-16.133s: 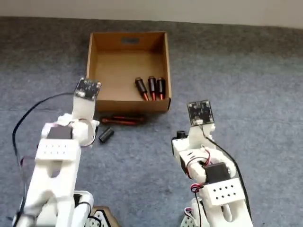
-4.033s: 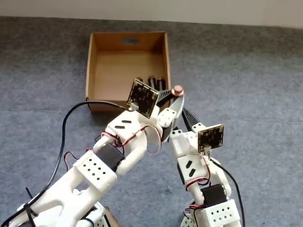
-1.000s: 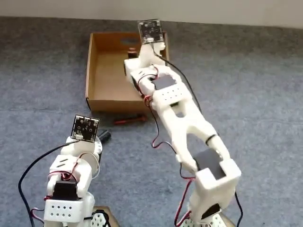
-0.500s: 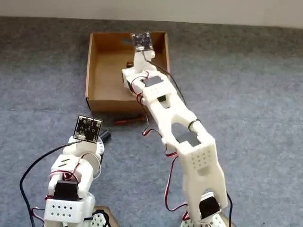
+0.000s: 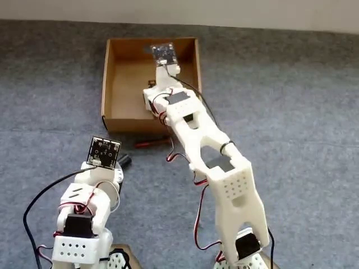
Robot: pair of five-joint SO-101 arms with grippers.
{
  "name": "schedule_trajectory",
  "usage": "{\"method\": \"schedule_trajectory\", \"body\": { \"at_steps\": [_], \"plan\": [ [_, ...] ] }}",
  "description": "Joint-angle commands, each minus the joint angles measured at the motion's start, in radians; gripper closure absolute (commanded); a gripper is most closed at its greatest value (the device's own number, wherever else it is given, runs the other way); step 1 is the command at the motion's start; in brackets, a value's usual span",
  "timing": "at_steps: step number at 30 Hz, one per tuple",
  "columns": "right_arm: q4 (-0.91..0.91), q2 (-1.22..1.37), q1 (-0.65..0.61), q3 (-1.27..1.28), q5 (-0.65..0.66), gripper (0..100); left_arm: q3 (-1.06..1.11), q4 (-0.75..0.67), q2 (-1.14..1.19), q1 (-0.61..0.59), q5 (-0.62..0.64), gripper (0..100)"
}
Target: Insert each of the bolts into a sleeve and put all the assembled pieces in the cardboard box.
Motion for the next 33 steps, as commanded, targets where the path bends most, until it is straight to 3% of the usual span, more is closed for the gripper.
{"method": "schedule_trajectory", "body": {
  "at_steps": [1, 33],
  "plan": [
    [0.007, -0.015, 0.050, -0.050, -0.002, 99.3, -0.007, 0.002, -0.008, 0.018, 0.000, 99],
    [0.044, -0.050, 0.016, 0.050, -0.003, 99.3, -0.005, -0.002, -0.008, 0.016, 0.000, 99]
  ]
}}
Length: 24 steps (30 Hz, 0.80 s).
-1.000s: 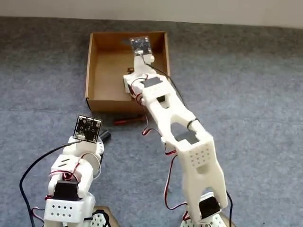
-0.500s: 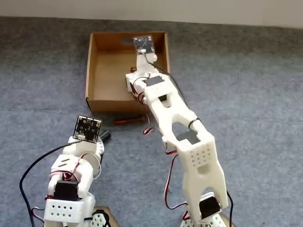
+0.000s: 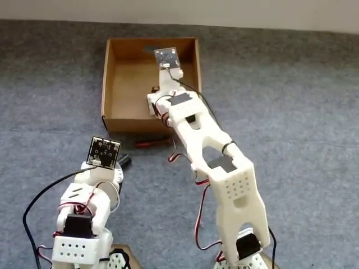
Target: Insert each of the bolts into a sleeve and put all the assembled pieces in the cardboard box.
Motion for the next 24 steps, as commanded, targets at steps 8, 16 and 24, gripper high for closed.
{"method": "schedule_trajectory", "body": {
  "at_steps": [8, 16, 24],
  "plan": [
    [0.016, -0.035, 0.007, 0.001, -0.006, 90.9, -0.007, -0.002, -0.008, 0.015, 0.000, 99],
    [0.074, -0.050, 0.015, -0.022, -0.003, 88.7, -0.007, -0.002, -0.008, 0.013, 0.000, 99],
    [0.125, -0.219, 0.062, -0.038, -0.003, 88.7, -0.005, -0.003, -0.008, 0.013, 0.000, 99]
  ]
}}
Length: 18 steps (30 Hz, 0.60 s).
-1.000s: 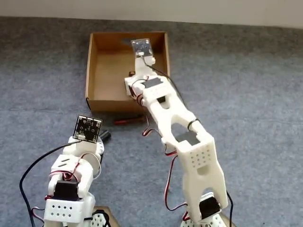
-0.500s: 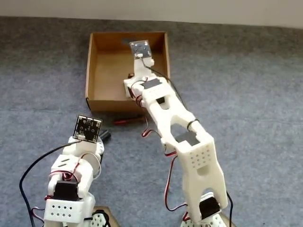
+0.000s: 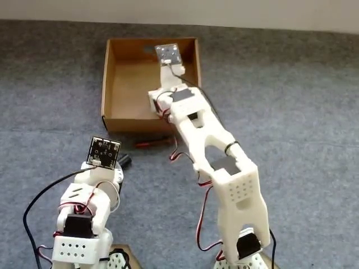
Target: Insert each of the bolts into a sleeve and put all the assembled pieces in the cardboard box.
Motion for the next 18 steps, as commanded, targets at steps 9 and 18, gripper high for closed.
{"method": "schedule_trajectory", "body": {
  "at_steps": [9, 18],
  "plan": [
    [0.265, -0.355, 0.102, -0.028, -0.002, 88.7, -0.005, -0.003, -0.008, 0.013, 0.000, 99],
    [0.421, -0.541, 0.084, 0.107, 0.002, 88.7, -0.007, -0.003, -0.008, 0.013, 0.000, 99]
  ]
}}
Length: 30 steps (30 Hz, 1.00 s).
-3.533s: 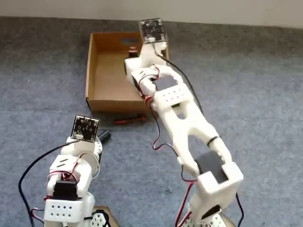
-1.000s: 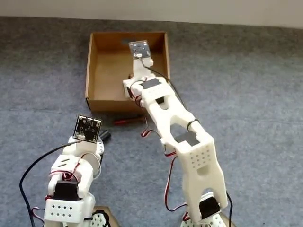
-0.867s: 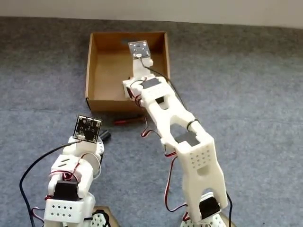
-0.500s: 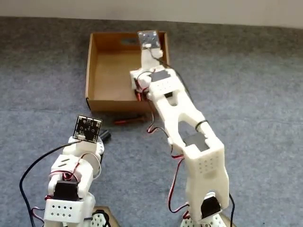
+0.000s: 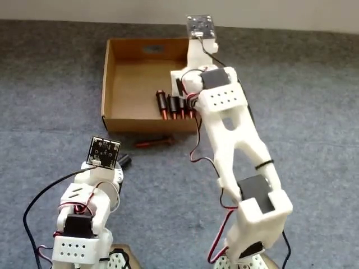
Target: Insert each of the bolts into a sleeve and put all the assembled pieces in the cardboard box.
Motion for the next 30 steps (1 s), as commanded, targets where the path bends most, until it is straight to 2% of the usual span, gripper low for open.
{"method": "schedule_trajectory", "body": {
  "at_steps": [1, 7, 11, 16, 18, 22, 26, 30],
  "plan": [
    [-0.010, -0.147, -0.007, 0.127, 0.002, 88.7, -0.007, -0.003, -0.008, 0.013, 0.000, 99],
    [-0.303, -0.438, -0.007, 0.639, 0.002, 88.7, -0.007, -0.003, -0.008, 0.013, 0.000, 99],
    [-0.412, -0.622, -0.044, 0.924, 0.003, 88.7, -0.008, -0.003, -0.008, 0.013, 0.000, 99],
    [-0.476, -0.711, -0.203, 1.115, 0.003, 88.3, -0.033, 0.005, -0.007, -0.022, 0.000, 99],
    [-0.495, -0.693, -0.275, 1.118, 0.011, 88.2, -0.070, 0.026, -0.002, -0.099, 0.000, 99],
    [-0.510, -0.613, -0.387, 1.081, 0.152, 88.2, -0.163, 0.080, 0.001, -0.294, 0.002, 99],
    [-0.510, -0.476, -0.412, 0.966, 0.158, 88.2, -0.216, 0.147, 0.001, -0.486, -0.046, 99],
    [-0.507, -0.300, -0.423, 0.820, 0.155, 87.4, -0.226, 0.158, 0.001, -0.642, -0.118, 92]
  ]
}}
